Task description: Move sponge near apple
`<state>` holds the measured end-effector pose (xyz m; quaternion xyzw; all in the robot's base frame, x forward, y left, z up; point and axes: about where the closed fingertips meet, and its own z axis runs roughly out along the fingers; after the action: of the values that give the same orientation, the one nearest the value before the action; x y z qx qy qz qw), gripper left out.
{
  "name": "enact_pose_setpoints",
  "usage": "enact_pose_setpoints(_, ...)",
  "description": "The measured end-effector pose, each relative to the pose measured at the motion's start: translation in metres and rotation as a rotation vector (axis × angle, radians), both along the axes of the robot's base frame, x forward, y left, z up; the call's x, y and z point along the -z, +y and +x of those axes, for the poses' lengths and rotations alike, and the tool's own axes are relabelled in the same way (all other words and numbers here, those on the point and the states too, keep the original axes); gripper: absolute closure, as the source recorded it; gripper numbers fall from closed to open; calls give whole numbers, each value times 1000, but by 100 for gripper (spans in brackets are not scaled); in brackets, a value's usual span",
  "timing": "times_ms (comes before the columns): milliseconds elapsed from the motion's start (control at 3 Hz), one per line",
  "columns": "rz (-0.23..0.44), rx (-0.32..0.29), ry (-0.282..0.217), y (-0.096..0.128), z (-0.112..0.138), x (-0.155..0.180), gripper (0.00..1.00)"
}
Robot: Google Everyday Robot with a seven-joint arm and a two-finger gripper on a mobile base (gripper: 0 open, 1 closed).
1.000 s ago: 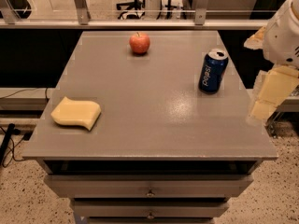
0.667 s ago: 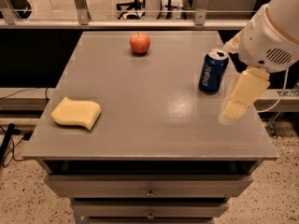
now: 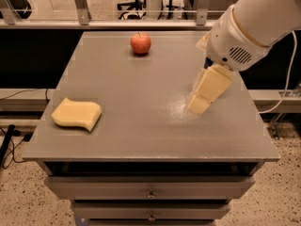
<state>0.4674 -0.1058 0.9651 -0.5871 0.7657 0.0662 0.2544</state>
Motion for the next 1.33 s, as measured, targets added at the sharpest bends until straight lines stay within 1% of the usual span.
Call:
enact_pose_setpoints(333, 56, -1, 1, 13, 9, 2, 0)
enact_pose_setpoints(667, 202, -28, 45, 74, 31, 23, 0)
enact_pose_setpoints(1000, 318, -36, 110, 124, 44, 35, 0)
enact_pose_setpoints(1333, 400, -24, 176, 163, 47, 50, 0)
